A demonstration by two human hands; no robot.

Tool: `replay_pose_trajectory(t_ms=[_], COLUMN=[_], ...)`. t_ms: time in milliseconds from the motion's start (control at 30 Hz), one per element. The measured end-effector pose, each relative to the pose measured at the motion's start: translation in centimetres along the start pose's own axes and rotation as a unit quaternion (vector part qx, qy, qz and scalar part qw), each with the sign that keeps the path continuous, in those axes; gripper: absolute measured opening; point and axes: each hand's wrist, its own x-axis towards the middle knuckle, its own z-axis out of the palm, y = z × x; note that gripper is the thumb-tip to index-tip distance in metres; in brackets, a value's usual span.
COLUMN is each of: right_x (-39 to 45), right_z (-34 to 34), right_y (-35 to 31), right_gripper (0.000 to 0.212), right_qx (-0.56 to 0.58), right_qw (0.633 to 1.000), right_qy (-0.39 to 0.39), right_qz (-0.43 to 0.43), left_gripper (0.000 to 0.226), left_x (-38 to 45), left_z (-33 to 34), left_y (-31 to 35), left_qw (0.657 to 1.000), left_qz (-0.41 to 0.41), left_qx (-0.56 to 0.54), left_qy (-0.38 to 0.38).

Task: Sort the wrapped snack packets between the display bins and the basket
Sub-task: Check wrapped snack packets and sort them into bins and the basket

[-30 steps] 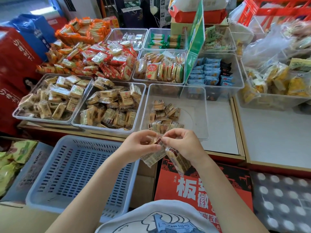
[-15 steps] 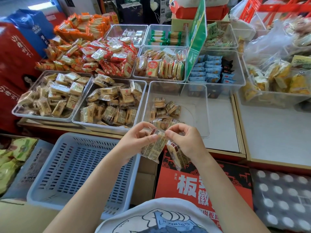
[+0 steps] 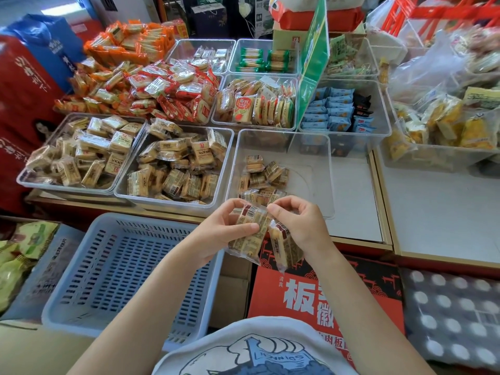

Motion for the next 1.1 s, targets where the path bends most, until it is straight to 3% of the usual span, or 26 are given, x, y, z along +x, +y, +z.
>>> replay_pose_trajectory(t_ms=[167,300,400,533,667,767,900,1000,1100], right_x=[0.3,0.4,0.1,-0.1,-0.1,-0.1,-0.2,-0.1,-0.1], right_z=[0.1,0.9,2.0,2.1,1.0,0.5,0.5,0.5,0.6], right_y=[0.1,0.0,-0.3,-0.4,-0.5,-0.5,-0.4,-0.3,-0.1], right_gripper=[0.025,0.046,0.042,0.027,0.030,0.011,0.008,0.008,0.008], right_qx=[0.032,0.042,0.055,0.075,0.068,0.050,0.058,0.057,0.076], right_qw=[0.998,0.996,0.993,0.992,0.993,0.998,0.998,0.998,0.997], right_qy=[0.031,0.037,0.038,-0.002,-0.050,-0.031,-0.006,0.005,0.015], right_qz=[0.037,0.076,0.101,0.106,0.083,0.029,-0.010,-0.014,-0.012], left_gripper=[0.041,0.058,0.074,0.071,0.066,0.070,0.066,0.079,0.056], left_x=[0.4,0.3,0.5,0.6,0.3,0.4,0.3,0.1,-0.1], left_z=[-0.1,1.4,3.0,2.6,1.6,1.6,2.1,2.1,2.3], left_y=[-0.7,-0.2,-0.5,-0.9,-0.6,-0.6,-0.2,-0.3,0.1], left_qw=[0.990,0.991,0.994,0.990,0.987,0.988,0.988,0.987,0.990], left_qz=[0.010,0.014,0.025,0.052,0.061,0.060,0.061,0.097,0.095], left_qx=[0.067,0.062,0.062,0.039,0.016,0.008,0.005,0.016,0.033], left_qy=[0.123,0.116,0.085,0.125,0.148,0.142,0.140,0.126,0.102])
